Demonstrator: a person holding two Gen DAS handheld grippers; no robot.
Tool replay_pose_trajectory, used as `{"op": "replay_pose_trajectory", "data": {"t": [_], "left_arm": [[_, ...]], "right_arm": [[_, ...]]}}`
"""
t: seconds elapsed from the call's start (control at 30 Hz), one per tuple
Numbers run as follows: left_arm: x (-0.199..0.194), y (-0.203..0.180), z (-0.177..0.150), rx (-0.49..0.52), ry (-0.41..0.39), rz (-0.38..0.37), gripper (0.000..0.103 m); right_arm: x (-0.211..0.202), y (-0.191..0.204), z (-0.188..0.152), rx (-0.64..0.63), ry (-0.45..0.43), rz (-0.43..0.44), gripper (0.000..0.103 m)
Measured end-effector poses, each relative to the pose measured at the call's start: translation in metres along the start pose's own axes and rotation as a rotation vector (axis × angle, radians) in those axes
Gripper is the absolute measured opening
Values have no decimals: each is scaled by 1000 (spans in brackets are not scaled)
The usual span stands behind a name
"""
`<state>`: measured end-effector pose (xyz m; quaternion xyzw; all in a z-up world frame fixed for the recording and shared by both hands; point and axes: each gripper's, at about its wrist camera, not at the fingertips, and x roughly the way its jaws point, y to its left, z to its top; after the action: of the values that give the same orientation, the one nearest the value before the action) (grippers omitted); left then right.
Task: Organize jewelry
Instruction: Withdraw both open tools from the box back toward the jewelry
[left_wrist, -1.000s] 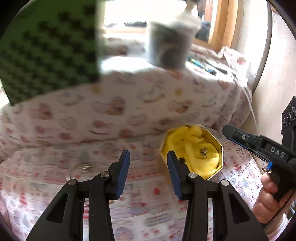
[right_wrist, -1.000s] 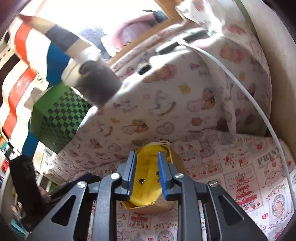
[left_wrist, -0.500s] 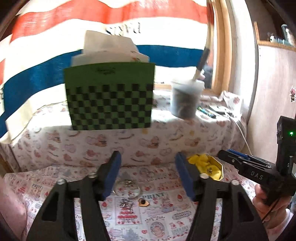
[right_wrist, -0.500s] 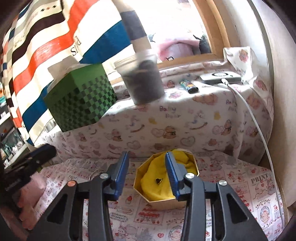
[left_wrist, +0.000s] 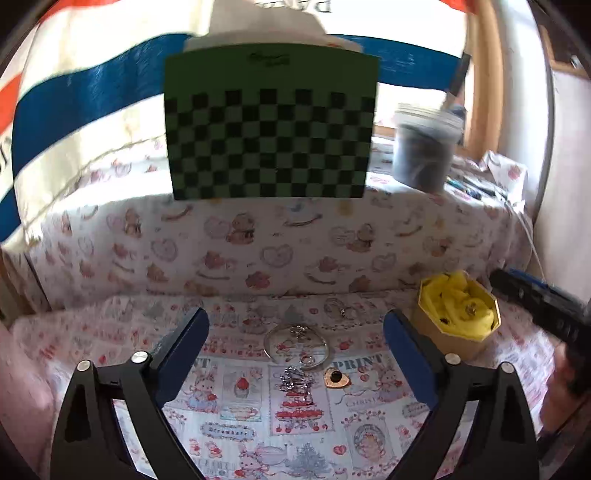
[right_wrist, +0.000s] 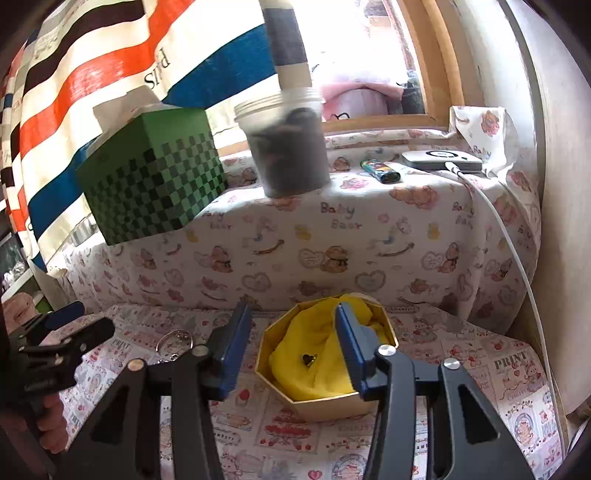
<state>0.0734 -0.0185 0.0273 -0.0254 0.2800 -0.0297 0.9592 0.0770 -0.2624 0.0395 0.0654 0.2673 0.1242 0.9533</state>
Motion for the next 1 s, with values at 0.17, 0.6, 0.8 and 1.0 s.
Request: {"op": "replay_pose_trajectory", "data": {"t": [0.17, 0.6, 0.8, 1.0], "left_arm": [[2, 2, -3, 23, -3, 42, 100], [49, 16, -19, -58, 218, 8, 100], [62, 9, -29, -38, 303, -22, 73], [77, 0, -38, -2, 370, 2, 57]], "right_arm": [[4, 3, -3, -16, 15, -5, 50], [13, -8, -5, 21, 48, -52, 53], [16, -8, -5, 21, 63, -61, 54], [17, -8, -4, 19, 70, -74, 54]]}}
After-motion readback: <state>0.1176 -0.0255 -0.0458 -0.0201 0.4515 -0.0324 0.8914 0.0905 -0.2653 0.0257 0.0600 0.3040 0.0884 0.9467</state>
